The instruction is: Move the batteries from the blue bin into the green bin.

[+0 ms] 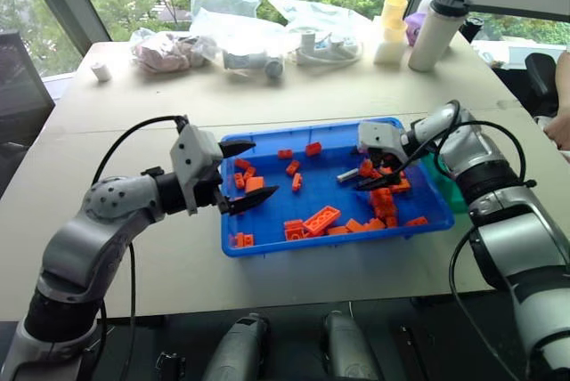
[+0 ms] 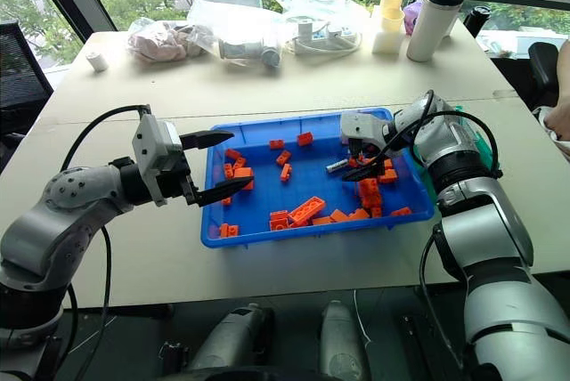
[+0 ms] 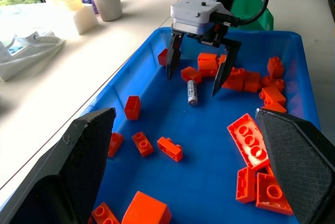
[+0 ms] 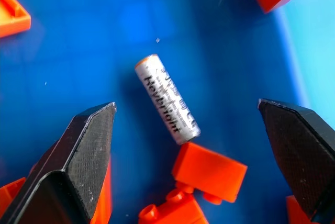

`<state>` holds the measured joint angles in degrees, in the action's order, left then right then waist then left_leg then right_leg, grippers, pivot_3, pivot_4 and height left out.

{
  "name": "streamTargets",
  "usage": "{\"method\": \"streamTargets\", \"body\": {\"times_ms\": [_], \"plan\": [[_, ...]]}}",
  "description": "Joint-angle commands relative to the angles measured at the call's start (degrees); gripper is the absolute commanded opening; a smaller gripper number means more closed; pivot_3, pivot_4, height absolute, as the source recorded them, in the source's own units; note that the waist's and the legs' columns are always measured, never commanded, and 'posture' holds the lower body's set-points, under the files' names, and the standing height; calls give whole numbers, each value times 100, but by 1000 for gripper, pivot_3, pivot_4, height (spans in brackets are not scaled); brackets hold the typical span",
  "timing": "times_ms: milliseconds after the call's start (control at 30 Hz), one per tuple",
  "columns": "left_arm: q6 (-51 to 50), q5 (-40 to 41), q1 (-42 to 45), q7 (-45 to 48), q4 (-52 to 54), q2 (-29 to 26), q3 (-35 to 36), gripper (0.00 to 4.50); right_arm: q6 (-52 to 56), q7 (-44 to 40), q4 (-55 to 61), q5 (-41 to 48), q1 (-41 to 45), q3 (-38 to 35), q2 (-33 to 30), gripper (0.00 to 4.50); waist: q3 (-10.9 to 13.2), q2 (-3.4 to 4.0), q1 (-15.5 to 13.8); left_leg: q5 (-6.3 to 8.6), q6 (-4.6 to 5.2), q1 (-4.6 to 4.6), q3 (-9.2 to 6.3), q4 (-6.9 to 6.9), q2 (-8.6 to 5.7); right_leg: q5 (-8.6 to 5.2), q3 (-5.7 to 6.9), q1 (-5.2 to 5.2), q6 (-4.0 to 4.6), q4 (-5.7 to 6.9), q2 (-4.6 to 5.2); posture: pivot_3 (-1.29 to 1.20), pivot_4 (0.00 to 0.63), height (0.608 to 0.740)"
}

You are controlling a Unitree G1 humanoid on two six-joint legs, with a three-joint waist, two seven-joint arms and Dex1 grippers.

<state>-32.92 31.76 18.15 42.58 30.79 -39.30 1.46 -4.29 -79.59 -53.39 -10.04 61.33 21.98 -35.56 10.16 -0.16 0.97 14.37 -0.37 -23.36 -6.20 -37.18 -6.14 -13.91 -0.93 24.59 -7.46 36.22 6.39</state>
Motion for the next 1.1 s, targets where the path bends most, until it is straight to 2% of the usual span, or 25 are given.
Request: {"method": "streamTargets", "body": {"times_ms": [33, 100, 200, 433, 600, 733, 833, 933, 1100], "plan": [[18, 37, -25, -72, 255, -54, 206, 4500, -217, -40, -223, -117, 278, -4, 153, 4453, 0, 0, 12, 0, 0, 0, 0, 0, 0, 0, 0, 0, 0, 0, -1, 0, 150, 740], [0, 41, -42, -99, 290, -56, 212, 4500, -338, 39, -379, -229, 316, 29, 206, 4453, 0, 0, 15, 0, -1, 1, -1, 1, 3, 0, 0, 1, 0, 1, -3, 0, 150, 740], [-10, 46, -86, -123, 333, -61, 223, 4500, -375, 36, -555, -274, 401, -11, 303, 3642, 0, 0, 12, -1, -1, 1, -1, 1, 3, 0, 0, 0, 0, 1, -4, 0, 150, 740], [0, 53, -94, -160, 326, -42, 194, 4500, -355, 79, -478, -200, 468, -205, 285, 75, 0, 0, 0, -1, -2, 1, -1, -1, 1, 0, -1, -1, 0, 1, -3, 0, 150, 740], [4, 55, -95, -156, 327, -33, 160, 4500, -104, 23, 443, 320, 561, -790, -24, 19, 2, 4, 2, -1, -2, 0, -1, 0, 1, 0, -2, 2, 0, 2, -3, 0, 150, 740], [22, 92, -164, -107, 319, -49, 197, 4500, 492, 244, 1355, 577, 457, -1383, -729, 19, 2, 5, -40, -1, -2, -2, -2, 2, 0, 0, -2, 6, 0, 2, -2, 0, 150, 740], [67, 95, -121, -84, 232, -5, 185, 4500, 944, 735, 1636, 605, 113, -1860, -1456, 19, 2, 4, -129, 0, 0, -4, -4, 1, -4, 0, 1, 1, 0, -1, 3, 0, 150, 740], [115, 78, -45, -19, 147, 36, 108, 4500, 1055, 1100, 1611, 460, -336, -2034, -2018, 19, 2, 3, -160, 2, 2, -3, 0, 0, -4, 0, 0, -4, 1, -7, 4, 0, 150, 740], [229, -2, 141, 143, -83, 103, -24, 4500, 1262, 1241, 1834, 534, -1124, -2125, -2374, 19, 1, 6, -70, 2, 3, 1, 11, 3, 0, 0, -6, -1, 1, -1, 3, 0, 150, 740]]}}
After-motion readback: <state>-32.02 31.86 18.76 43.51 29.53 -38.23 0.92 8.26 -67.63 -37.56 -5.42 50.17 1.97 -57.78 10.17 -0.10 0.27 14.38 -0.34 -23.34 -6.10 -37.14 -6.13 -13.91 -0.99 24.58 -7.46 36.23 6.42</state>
